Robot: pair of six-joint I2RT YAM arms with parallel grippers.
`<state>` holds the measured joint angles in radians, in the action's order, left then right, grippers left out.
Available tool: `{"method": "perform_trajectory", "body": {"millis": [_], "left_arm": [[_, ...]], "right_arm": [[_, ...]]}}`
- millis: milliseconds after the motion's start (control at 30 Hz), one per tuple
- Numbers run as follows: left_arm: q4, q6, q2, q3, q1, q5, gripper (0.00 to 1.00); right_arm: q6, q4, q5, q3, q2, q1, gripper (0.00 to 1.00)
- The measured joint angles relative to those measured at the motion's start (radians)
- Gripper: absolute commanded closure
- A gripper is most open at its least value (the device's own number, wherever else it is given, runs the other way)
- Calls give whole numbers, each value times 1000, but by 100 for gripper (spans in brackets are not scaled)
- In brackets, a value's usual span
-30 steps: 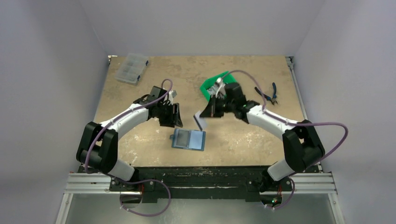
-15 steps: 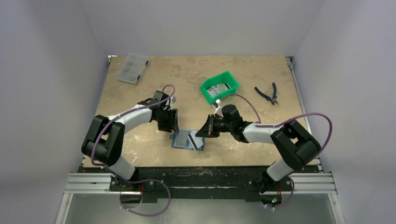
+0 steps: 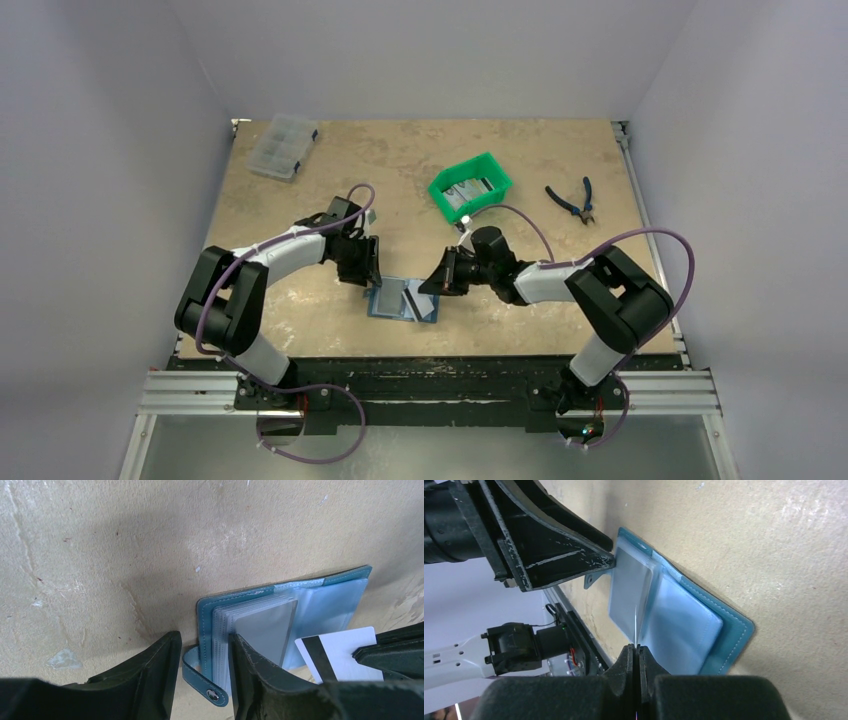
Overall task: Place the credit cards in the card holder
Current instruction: Insert the credit card into the card holder.
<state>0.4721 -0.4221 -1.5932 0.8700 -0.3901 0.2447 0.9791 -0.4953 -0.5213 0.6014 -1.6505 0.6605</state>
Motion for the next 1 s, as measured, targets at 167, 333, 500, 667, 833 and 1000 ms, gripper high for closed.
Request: {"method": "perform_trajectory", "body": {"millis": [167,333,500,667,833,1000], "left_arm": [[0,0,-1,0,0,0,57],[-1,0,-2,0,0,0,57],[-1,0,-2,0,0,0,57],[-1,0,-2,0,0,1,58],[-1,0,-2,0,0,0,58],[-1,0,-2,0,0,0,58]], "right_arm": [[-12,27,7,2,-1,0,100],[-12,24,6,12,-30,0,100],[-11,17,5,26,-65,0,100],[3,-18,5,30,-81,0,100],[24,-56,7,33,-109,0,100],[55,-118,21,32,-126,0,100]]}}
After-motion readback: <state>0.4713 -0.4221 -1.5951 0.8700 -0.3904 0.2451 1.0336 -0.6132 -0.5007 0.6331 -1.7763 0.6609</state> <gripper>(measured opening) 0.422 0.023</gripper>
